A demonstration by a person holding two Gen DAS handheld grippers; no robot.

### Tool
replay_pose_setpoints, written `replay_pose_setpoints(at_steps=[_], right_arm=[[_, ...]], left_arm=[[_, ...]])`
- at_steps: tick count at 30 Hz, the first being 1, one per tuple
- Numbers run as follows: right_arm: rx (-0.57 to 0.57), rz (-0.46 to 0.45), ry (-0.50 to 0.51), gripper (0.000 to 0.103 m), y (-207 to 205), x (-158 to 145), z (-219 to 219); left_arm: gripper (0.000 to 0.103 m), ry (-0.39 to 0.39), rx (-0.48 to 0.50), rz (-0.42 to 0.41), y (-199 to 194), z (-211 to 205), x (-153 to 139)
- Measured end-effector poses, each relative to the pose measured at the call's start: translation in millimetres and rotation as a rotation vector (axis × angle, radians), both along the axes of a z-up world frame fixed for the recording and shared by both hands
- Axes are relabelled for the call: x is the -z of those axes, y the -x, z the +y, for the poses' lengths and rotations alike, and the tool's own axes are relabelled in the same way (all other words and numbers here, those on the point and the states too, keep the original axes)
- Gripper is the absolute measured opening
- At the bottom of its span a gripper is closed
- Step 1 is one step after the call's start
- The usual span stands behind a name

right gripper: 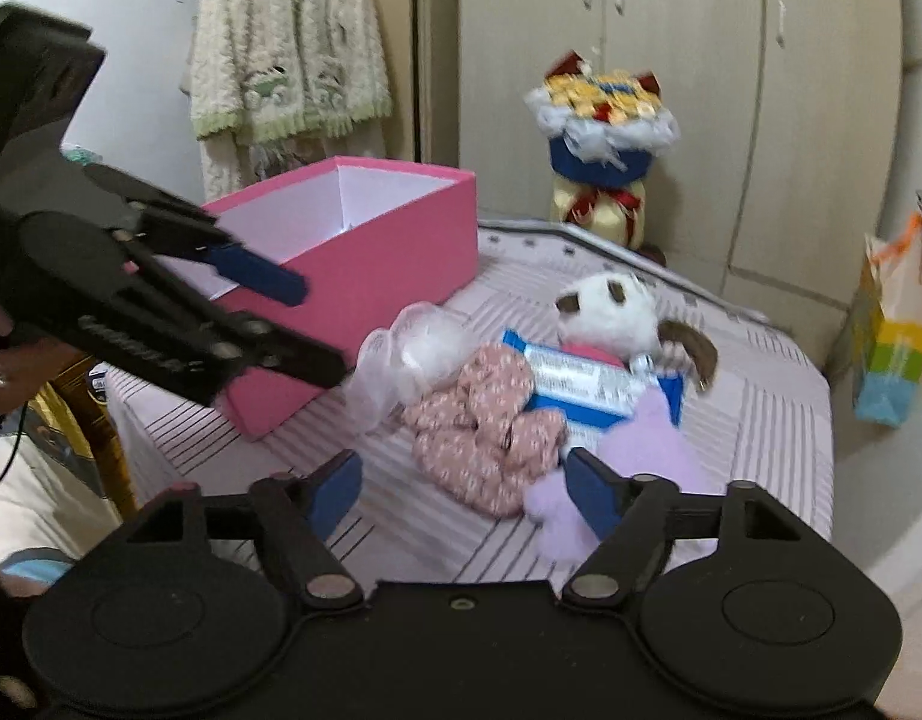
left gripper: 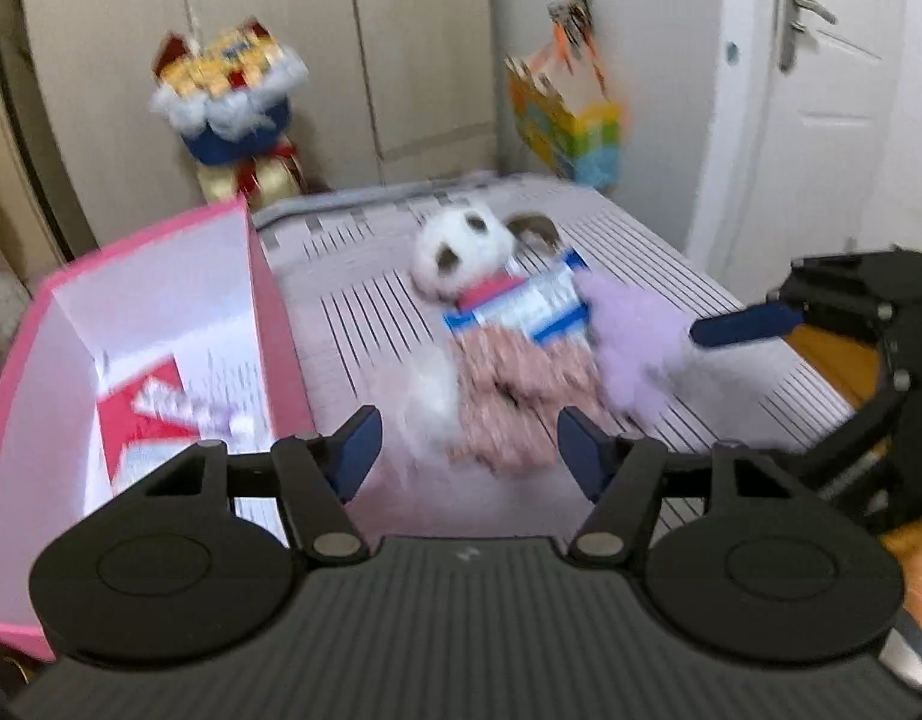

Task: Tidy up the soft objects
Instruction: 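Move both tools toward the floral cloth and lace item, then grasp the white lace item with the left gripper while the right grasps the floral cloth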

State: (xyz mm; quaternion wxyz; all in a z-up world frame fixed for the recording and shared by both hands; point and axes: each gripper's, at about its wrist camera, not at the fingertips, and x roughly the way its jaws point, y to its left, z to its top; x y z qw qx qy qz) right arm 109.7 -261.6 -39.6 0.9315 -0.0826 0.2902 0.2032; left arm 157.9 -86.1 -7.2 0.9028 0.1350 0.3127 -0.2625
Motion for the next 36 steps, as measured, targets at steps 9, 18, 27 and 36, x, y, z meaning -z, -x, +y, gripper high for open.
replay_pose_setpoints(at_steps=[9,18,27,36], right_arm=[[-0.053,-0.091,0.115,0.08,-43,43,21],[-0.141,-0.121,0.162,0.082,-59,54,38],[-0.093,-0.06,0.13,0.071,-58,68,35],[0.082,-0.009,-0.055,0.02,-45,72,30]], left_arm=[[0.054,-0.015,-0.137,-0.059,-37,-34,36],[0.054,-0.036,-0.188,-0.008,-54,-36,57],[0.048,-0.004,-0.248,0.047,-60,-36,63],[0.027,0.079,-0.263,-0.006,-42,-28,61]])
